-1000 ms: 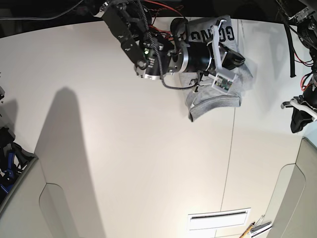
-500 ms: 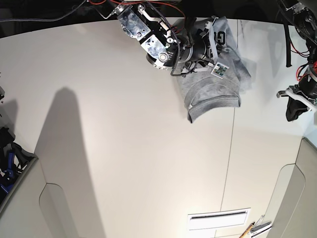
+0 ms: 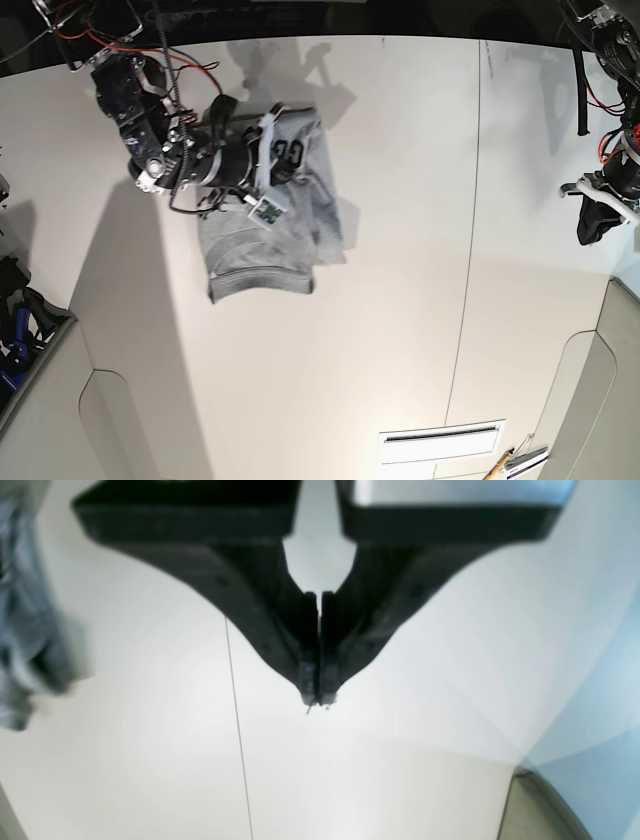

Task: Fold the T-shirt properly
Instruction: 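Carry the folded shirt with the right gripper to the table edge and release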

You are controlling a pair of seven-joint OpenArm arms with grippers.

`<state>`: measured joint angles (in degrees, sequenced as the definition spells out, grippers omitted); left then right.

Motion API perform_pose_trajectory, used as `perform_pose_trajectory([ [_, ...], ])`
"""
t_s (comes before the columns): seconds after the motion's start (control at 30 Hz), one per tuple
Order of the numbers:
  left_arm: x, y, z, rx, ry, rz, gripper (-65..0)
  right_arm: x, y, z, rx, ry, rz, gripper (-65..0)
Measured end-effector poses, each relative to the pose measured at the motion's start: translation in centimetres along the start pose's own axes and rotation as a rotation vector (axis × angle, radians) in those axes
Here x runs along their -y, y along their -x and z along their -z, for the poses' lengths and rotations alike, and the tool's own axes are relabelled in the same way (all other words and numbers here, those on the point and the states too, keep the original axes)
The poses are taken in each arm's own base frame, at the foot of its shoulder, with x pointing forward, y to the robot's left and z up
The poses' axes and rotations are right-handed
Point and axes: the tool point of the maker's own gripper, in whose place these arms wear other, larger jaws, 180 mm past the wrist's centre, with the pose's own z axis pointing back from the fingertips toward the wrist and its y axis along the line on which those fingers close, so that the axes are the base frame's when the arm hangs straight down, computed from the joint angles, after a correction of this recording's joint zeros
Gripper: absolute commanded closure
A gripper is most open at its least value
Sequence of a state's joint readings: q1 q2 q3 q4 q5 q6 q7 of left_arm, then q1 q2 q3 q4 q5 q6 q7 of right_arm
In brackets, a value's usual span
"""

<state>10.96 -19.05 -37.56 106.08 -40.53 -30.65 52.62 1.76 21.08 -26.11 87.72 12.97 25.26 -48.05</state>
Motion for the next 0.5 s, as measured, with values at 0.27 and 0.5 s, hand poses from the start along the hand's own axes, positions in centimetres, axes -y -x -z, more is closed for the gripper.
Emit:
perform_pose_trajectory([
  [0.27, 0.0, 0.0, 0.0, 0.0, 0.0, 0.0, 0.0, 10.3, 8.0, -5.5, -0.234, 0.258, -0.092, 0.0],
  [0.5, 0.0, 0.0, 0.0, 0.0, 0.0, 0.0, 0.0, 14.5, 14.1, -10.0, -0.483, 0.374, -0.118, 0.0],
])
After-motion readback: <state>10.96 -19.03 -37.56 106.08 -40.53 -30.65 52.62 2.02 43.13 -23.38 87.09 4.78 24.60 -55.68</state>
